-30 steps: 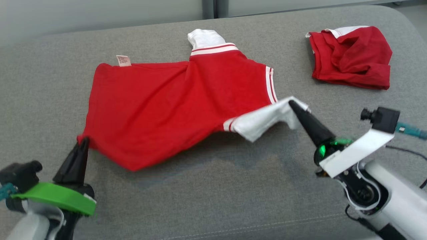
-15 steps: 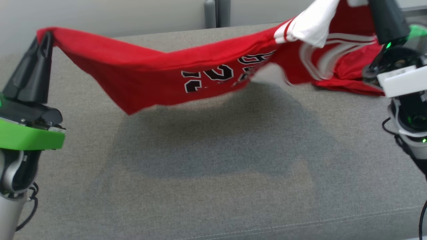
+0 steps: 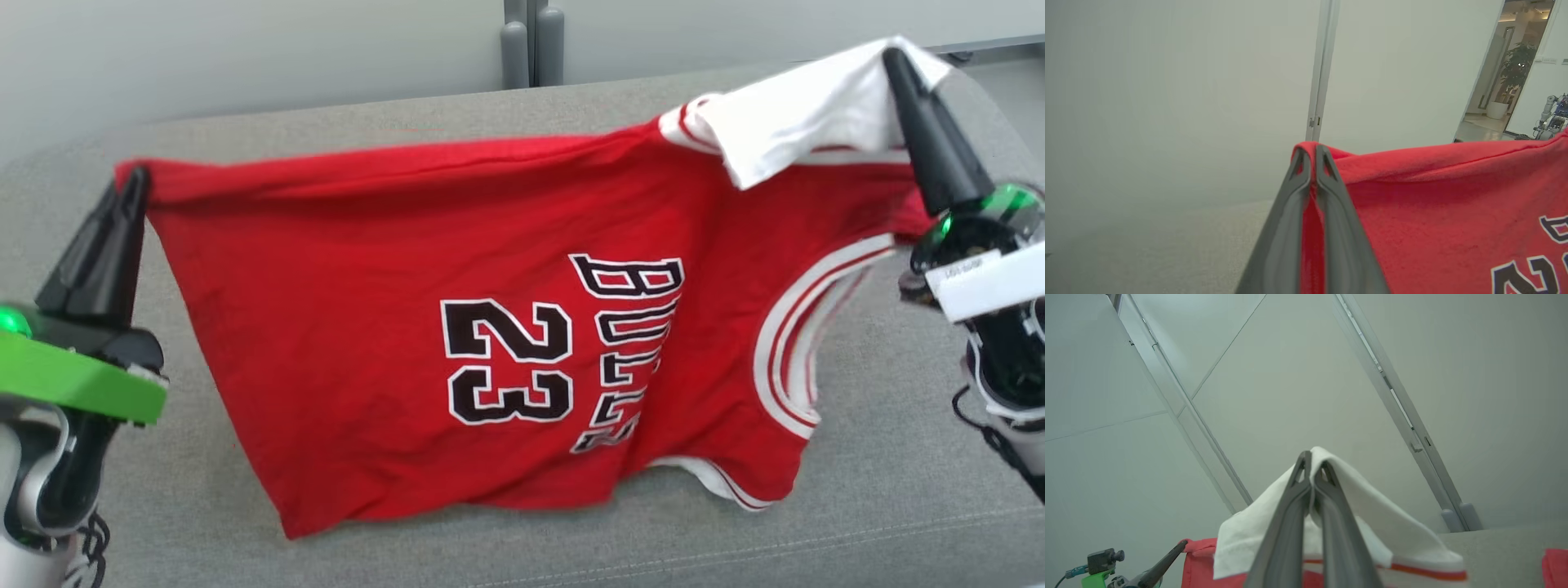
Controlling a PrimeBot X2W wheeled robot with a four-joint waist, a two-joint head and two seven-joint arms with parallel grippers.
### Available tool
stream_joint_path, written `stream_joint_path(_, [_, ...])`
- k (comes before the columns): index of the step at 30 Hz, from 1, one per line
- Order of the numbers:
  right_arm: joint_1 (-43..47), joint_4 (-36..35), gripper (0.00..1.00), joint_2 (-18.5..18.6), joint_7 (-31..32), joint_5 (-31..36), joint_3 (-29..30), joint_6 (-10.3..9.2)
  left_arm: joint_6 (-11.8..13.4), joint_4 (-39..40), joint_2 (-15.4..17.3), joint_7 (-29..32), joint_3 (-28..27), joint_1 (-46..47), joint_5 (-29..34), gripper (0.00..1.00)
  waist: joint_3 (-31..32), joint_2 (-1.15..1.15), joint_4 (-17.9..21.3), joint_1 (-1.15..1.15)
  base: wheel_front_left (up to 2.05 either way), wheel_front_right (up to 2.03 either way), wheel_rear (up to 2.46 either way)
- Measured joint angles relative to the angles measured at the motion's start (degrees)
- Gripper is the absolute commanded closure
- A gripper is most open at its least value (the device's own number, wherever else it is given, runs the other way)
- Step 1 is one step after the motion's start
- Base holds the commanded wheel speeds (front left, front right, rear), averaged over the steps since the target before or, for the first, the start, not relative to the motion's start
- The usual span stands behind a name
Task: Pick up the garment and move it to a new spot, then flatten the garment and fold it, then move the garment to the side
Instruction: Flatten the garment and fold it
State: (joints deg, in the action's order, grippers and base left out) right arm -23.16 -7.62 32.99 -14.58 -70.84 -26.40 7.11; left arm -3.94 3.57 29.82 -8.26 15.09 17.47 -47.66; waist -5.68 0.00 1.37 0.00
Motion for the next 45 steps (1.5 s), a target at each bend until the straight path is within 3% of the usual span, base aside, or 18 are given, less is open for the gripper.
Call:
stream_joint_path(9, [3.28,1.24,1.00,-0.14,2.58,-2.96,-4.10,0.00,0.40,-3.07,2.19,6.92,1.70,-2.30,-2.63,1.00,-3.45,0.00,1.03,0.00,0.00,0.00,0.00])
stream_joint_path(15, [-2.40,5.37,1.00,-1.38,5.24,-3.36,-4.70,0.00,-0.94,-6.72,3.49,11.88,4.21,5.02,-2.72,1.00,-6.74,0.00,1.56,0.00,0.00,0.00,0.00])
stream_joint_path(18, [-10.23,9.33,1.00,-4.02,7.62,-3.96,-4.83,-0.03,-1.68,-9.35,7.45,15.32,6.70,12.18,2.41,1.00,-8.93,0.00,1.87,0.00,0.00,0.00,0.00])
stream_joint_path(20, [-16.22,11.93,1.00,-5.95,9.12,-3.76,-4.97,-0.46,-1.68,-11.02,7.86,16.60,6.37,17.49,2.46,1.00,-10.44,0.00,2.12,0.00,0.00,0.00,0.00])
stream_joint_path(28, [-44.52,15.26,1.00,-11.85,6.97,-1.37,2.97,-3.67,-1.60,-11.60,5.05,15.18,-2.67,44.07,0.20,1.00,-16.70,0.00,3.14,0.01,0.00,0.00,0.00])
stream_joint_path(32, [-52.94,15.88,1.00,-11.73,3.68,2.36,3.99,-1.93,-1.75,-13.16,1.87,12.33,-2.89,50.15,-0.49,1.00,-19.58,0.00,3.11,0.00,0.00,0.00,0.00])
stream_joint_path(38, [-48.25,22.16,1.00,-13.04,3.55,4.48,-2.76,-0.57,-2.58,-21.17,-1.87,10.49,1.86,43.65,-1.08,1.00,-20.28,0.00,1.69,0.02,0.00,0.00,0.00])
stream_joint_path(45, [-29.17,26.49,1.00,-13.76,3.72,2.22,-8.32,-0.48,-2.78,-26.83,-4.13,7.76,5.49,28.59,-2.93,1.00,-17.44,0.00,0.37,0.01,0.00,0.00,0.00])
